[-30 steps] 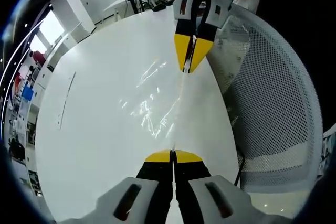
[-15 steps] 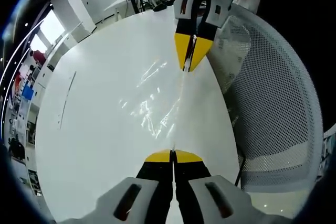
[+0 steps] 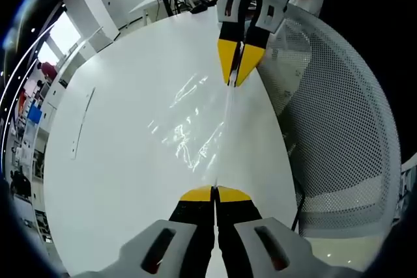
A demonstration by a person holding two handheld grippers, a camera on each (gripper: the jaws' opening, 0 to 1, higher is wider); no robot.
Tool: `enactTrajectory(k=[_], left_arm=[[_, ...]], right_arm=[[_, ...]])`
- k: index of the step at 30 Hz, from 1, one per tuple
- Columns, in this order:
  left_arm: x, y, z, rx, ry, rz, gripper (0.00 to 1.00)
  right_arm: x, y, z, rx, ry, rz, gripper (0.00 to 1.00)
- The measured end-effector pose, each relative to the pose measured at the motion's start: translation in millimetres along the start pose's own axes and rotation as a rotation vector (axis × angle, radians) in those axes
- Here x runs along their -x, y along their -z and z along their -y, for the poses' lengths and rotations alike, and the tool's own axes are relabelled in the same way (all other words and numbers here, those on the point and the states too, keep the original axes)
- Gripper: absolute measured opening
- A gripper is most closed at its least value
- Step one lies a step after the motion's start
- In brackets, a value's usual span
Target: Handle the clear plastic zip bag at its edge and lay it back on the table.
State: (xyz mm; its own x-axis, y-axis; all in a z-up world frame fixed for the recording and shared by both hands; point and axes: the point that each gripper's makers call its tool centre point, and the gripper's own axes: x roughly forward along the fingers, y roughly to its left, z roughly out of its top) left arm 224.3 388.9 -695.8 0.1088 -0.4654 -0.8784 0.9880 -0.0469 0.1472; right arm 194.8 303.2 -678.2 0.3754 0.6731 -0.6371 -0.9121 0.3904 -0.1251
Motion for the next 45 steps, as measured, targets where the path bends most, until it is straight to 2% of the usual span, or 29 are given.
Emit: enactTrajectory(k=[45], left_arm=[[3.5,5.4,0.7,0.014,-0.007,-0.005,0.0]], right_arm=[[3.6,0.4,-2.6,-0.001,0.0,0.0,0.0]])
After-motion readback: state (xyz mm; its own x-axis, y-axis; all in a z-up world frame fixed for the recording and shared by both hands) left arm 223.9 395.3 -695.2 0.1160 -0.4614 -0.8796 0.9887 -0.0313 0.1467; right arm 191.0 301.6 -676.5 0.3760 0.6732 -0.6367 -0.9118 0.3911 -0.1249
